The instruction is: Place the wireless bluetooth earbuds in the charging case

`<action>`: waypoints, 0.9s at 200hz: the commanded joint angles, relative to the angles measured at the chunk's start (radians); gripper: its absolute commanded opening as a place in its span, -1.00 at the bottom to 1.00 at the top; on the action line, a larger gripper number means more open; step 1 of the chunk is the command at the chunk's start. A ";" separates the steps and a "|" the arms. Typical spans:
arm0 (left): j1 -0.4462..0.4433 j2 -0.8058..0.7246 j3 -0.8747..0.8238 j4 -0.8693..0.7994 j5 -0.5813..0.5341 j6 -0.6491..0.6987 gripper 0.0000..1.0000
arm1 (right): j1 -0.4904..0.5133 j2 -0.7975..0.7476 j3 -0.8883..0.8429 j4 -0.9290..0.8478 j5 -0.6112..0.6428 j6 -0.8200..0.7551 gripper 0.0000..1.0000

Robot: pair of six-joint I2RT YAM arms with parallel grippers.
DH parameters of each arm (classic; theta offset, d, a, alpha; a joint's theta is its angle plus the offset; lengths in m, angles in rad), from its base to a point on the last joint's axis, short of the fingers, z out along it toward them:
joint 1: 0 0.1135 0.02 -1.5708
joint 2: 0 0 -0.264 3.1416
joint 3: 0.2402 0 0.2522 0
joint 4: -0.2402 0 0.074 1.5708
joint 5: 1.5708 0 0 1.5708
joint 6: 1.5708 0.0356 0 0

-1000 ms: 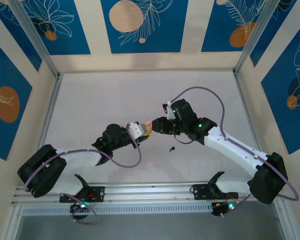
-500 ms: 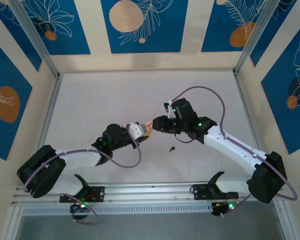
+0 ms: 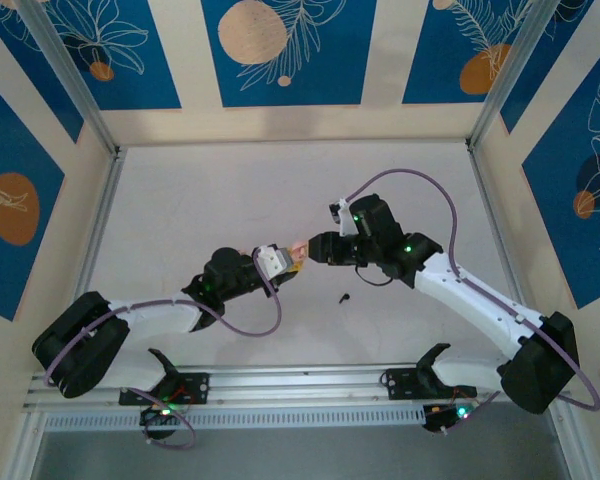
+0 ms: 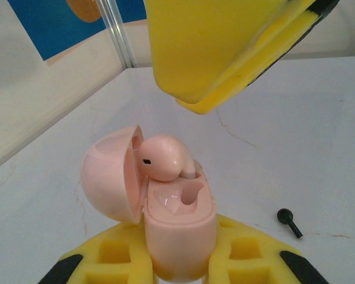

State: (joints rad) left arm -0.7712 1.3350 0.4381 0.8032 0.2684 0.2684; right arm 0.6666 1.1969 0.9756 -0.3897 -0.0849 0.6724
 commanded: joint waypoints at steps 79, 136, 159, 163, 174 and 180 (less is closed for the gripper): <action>-0.012 -0.019 0.001 0.031 0.022 0.014 -0.84 | 0.016 0.077 0.070 -0.010 -0.041 -0.045 -0.38; -0.013 -0.026 0.001 0.031 0.023 0.013 -0.84 | 0.016 0.105 0.087 -0.049 0.004 -0.034 -0.45; -0.011 -0.030 0.000 0.027 0.020 0.015 -0.85 | 0.017 0.110 0.091 -0.069 0.023 -0.025 -0.47; -0.012 -0.031 0.001 0.026 0.020 0.016 -0.84 | 0.016 0.110 0.091 -0.072 0.027 -0.023 -0.48; -0.013 -0.031 0.001 0.024 0.020 0.016 -0.85 | 0.016 0.109 0.093 -0.088 0.047 -0.016 -0.49; -0.012 -0.033 0.001 0.024 0.019 0.016 -0.84 | 0.016 0.110 0.095 -0.097 0.056 -0.013 -0.49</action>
State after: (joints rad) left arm -0.7708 1.3350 0.4377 0.7902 0.2680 0.2691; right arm 0.6785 1.2949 1.0435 -0.4206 -0.0849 0.6456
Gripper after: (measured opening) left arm 0.167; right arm 0.259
